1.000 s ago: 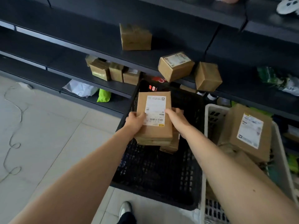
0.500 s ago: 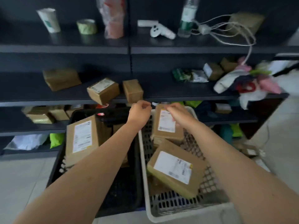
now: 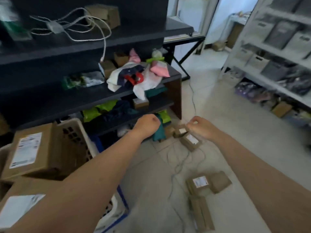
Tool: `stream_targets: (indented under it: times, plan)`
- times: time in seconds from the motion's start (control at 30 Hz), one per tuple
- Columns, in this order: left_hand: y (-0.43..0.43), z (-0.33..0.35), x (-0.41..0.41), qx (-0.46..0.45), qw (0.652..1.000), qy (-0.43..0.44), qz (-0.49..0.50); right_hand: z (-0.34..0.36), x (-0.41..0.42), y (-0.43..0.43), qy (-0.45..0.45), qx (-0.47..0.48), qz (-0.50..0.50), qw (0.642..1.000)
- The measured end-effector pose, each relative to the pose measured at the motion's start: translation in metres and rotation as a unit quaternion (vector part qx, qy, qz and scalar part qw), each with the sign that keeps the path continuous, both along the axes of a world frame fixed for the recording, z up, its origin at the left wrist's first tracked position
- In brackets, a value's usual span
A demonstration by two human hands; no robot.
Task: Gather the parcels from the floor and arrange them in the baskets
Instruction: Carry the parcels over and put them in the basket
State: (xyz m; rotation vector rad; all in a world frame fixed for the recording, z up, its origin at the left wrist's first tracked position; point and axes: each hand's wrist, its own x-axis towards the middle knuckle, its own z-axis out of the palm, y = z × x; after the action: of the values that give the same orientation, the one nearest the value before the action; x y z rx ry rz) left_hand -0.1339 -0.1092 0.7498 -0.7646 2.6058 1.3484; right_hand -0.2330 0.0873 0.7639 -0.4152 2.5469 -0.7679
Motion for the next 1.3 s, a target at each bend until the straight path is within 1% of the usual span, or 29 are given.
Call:
stream_targets:
  times: [0.13,0.33,0.47,0.57,0.67,0.83,0.97,1.07,1.17,1.3]
  plan:
    - [0.024,-0.026,-0.088,-0.009,0.999,-0.012,-0.042,-0.041,-0.071,0.034,-0.018,0.010,-0.016,1.000]
    - [0.018,-0.100,-0.232,-0.021,0.996,-0.048,-0.073,-0.111,-0.190,0.041,-0.071,0.033,-0.072,0.994]
    - [0.013,-0.166,-0.334,-0.025,0.990,-0.100,-0.092,-0.165,-0.286,0.038,-0.104,0.056,-0.114,0.987]
    - [0.013,-0.229,-0.392,-0.012,0.985,-0.147,-0.085,-0.218,-0.347,0.033,-0.125,0.073,-0.129,0.981]
    - [0.013,-0.292,-0.441,-0.008,0.985,-0.147,-0.095,-0.280,-0.397,0.024,-0.146,0.088,-0.117,0.978]
    - [0.008,-0.410,-0.498,-0.013,0.980,-0.178,-0.089,-0.401,-0.457,0.001,-0.176,0.084,-0.082,0.977]
    - [-0.007,-0.505,-0.522,-0.030,0.975,-0.204,-0.080,-0.508,-0.485,-0.024,-0.215,0.124,-0.044,0.968]
    - [-0.026,-0.592,-0.541,-0.049,0.972,-0.214,-0.087,-0.598,-0.502,-0.046,-0.230,0.117,-0.021,0.966]
    - [-0.047,-0.670,-0.559,-0.053,0.970,-0.224,-0.080,-0.675,-0.511,-0.069,-0.240,0.106,0.002,0.965]
    - [-0.069,-0.741,-0.573,-0.048,0.965,-0.255,-0.041,-0.757,-0.509,-0.094,-0.256,0.097,-0.009,0.962]
